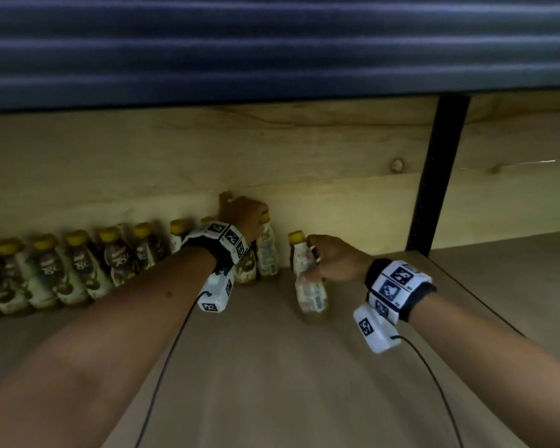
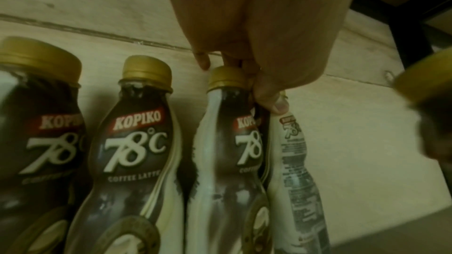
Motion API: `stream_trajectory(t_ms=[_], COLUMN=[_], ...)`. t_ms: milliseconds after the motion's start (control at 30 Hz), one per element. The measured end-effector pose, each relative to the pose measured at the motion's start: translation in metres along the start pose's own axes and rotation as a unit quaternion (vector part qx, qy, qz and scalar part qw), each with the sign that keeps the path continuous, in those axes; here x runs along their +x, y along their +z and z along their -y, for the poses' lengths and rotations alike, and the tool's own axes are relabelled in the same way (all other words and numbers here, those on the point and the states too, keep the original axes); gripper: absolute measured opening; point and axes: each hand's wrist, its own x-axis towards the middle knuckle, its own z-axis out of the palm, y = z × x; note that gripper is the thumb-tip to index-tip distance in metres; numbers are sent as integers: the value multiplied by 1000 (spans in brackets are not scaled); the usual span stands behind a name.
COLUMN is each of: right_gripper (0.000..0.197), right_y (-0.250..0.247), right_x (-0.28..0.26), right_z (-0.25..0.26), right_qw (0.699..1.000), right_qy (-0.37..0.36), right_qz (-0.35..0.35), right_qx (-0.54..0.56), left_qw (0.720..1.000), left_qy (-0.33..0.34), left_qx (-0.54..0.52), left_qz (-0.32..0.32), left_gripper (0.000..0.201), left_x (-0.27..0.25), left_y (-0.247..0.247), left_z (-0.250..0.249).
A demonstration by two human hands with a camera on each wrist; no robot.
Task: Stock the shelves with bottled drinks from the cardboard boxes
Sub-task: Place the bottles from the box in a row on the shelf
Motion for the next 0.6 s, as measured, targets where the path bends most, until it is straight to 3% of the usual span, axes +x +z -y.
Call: stream_trajectory(t_ms=[100, 167, 300, 400, 467, 600], right_gripper=[54, 57, 60, 58, 56, 55], right_y=[6, 14, 27, 32, 33, 36], right_x=[25, 43, 67, 72, 71, 68], right_z=[-7, -6, 11, 11, 6, 0], right_qw=[993, 989, 991, 991, 990, 987], right_qy=[33, 40, 18, -6, -17, -30], right_qz=[-116, -143, -132, -132, -137, -152], right_qx=[-2, 28, 25, 26, 34, 50], left_qw=[1000, 999, 994, 990, 987, 989], left_qy=[15, 28, 17, 31, 45, 50], left_qx=[-13, -28, -80, -45, -3, 30], left_qz=[9, 9, 72, 129, 151, 134], left_gripper=[8, 7, 60, 95, 100, 90], left_x=[-1, -2, -8, -19, -24, -29], left_y=[-1, -3, 4, 4, 1, 2], left_z=[2, 1, 7, 21, 23, 16])
